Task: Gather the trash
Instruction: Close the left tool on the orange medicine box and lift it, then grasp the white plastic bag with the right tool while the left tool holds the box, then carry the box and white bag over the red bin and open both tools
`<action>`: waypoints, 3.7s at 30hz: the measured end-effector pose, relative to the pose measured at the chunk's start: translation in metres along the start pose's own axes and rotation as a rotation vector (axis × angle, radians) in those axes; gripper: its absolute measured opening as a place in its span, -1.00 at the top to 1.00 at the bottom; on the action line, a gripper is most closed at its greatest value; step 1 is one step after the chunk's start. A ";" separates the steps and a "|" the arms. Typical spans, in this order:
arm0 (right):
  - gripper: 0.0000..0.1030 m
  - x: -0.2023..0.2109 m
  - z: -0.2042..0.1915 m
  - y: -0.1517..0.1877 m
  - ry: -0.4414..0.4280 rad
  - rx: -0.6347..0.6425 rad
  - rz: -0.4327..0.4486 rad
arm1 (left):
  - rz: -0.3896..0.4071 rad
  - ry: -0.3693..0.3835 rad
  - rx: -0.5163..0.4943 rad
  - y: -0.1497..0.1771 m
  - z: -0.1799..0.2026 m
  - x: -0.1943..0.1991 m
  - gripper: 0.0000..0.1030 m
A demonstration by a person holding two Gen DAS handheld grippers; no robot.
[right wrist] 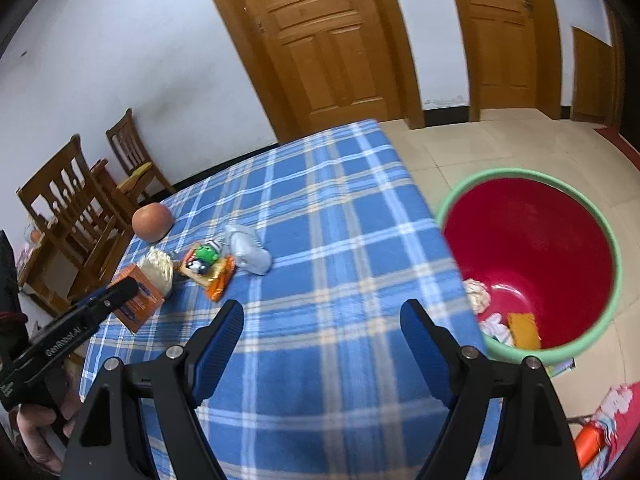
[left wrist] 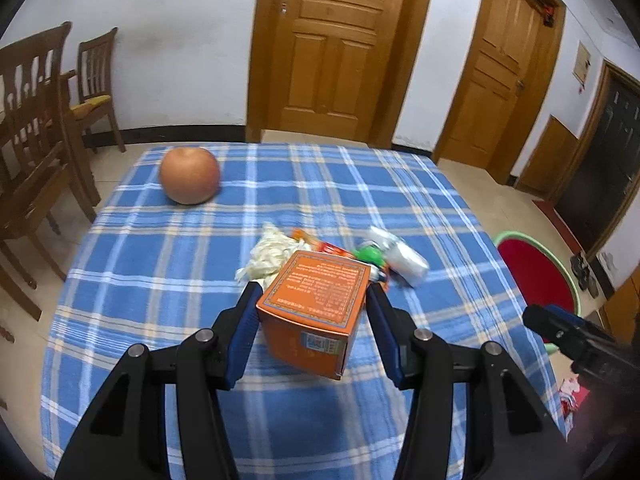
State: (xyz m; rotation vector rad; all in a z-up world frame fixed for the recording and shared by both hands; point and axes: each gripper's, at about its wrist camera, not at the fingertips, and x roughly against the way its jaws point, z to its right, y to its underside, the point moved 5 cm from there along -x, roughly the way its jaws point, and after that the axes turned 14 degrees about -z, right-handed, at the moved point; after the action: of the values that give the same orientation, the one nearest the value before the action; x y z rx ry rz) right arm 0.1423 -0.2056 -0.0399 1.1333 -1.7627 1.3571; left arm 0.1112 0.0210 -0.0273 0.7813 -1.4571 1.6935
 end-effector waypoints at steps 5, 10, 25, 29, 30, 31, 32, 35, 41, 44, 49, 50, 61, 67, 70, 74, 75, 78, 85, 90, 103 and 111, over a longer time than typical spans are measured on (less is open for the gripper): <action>-0.60 -0.022 -0.021 -0.013 -0.010 0.050 -0.034 | 0.019 -0.014 0.042 -0.005 -0.019 0.005 -0.04; -0.60 -0.049 -0.038 -0.027 -0.017 0.097 -0.070 | 0.020 -0.023 0.070 -0.008 -0.033 0.002 -0.04; -0.11 -0.100 -0.057 -0.050 -0.053 0.147 -0.128 | -0.006 -0.011 0.097 -0.007 -0.044 -0.014 -0.04; 0.27 -0.105 -0.060 -0.049 -0.073 0.164 -0.144 | -0.008 -0.011 0.097 -0.007 -0.044 -0.015 -0.04; 0.29 -0.104 -0.060 -0.049 -0.067 0.166 -0.141 | -0.008 -0.010 0.097 -0.007 -0.044 -0.015 -0.04; 0.31 -0.103 -0.061 -0.048 -0.063 0.167 -0.138 | -0.008 -0.009 0.097 -0.007 -0.044 -0.015 -0.04; 0.32 -0.101 -0.060 -0.047 -0.067 0.166 -0.136 | -0.008 -0.008 0.096 -0.007 -0.043 -0.015 -0.04; 0.34 -0.094 -0.058 -0.046 -0.064 0.164 -0.126 | -0.006 -0.007 0.090 -0.007 -0.041 -0.015 -0.04; 0.34 -0.070 -0.052 -0.035 -0.046 0.177 -0.103 | 0.001 0.001 0.073 -0.005 -0.032 -0.010 -0.04; 0.34 -0.059 -0.045 -0.027 -0.034 0.179 -0.098 | 0.003 0.005 0.065 -0.004 -0.027 -0.007 -0.04; 0.34 -0.035 -0.029 -0.016 -0.001 0.177 -0.067 | 0.009 0.012 0.048 -0.003 -0.017 -0.002 -0.04; 0.34 -0.030 -0.025 -0.015 0.005 0.173 -0.058 | 0.010 0.015 0.044 -0.003 -0.015 -0.001 -0.04; 0.34 0.014 0.015 -0.005 0.043 0.093 0.028 | 0.021 0.051 -0.012 -0.003 0.020 0.009 -0.04; 0.34 0.031 0.049 0.002 0.073 0.008 0.060 | 0.023 0.077 -0.067 -0.006 0.050 0.009 -0.04; 0.34 0.039 0.065 0.006 0.091 -0.031 0.073 | 0.016 0.095 -0.099 -0.006 0.069 0.006 -0.04; 0.34 0.047 0.090 0.012 0.117 -0.084 0.086 | 0.007 0.120 -0.139 -0.008 0.094 0.002 -0.04; 0.34 0.048 0.095 0.013 0.123 -0.097 0.089 | 0.006 0.126 -0.150 -0.008 0.100 0.001 -0.04; 0.33 0.052 0.113 0.017 0.143 -0.137 0.093 | 0.001 0.141 -0.180 -0.009 0.118 -0.003 -0.04; 0.33 0.047 0.149 0.025 0.175 -0.213 0.082 | -0.014 0.164 -0.233 -0.010 0.151 -0.012 -0.04; 0.31 0.039 0.166 0.028 0.187 -0.248 0.065 | -0.028 0.173 -0.261 -0.010 0.168 -0.019 -0.04; 0.19 0.036 0.190 0.035 0.172 -0.307 0.061 | -0.067 0.194 -0.338 -0.007 0.210 -0.040 -0.04; 0.01 0.048 0.198 0.041 0.182 -0.338 0.079 | -0.082 0.235 -0.404 -0.001 0.244 -0.053 -0.04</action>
State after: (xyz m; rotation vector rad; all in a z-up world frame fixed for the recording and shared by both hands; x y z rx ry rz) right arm 0.0884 -0.4047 -0.0687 0.7404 -1.8311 1.1126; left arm 0.1340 -0.2275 -0.0310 0.4019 -1.5102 1.3177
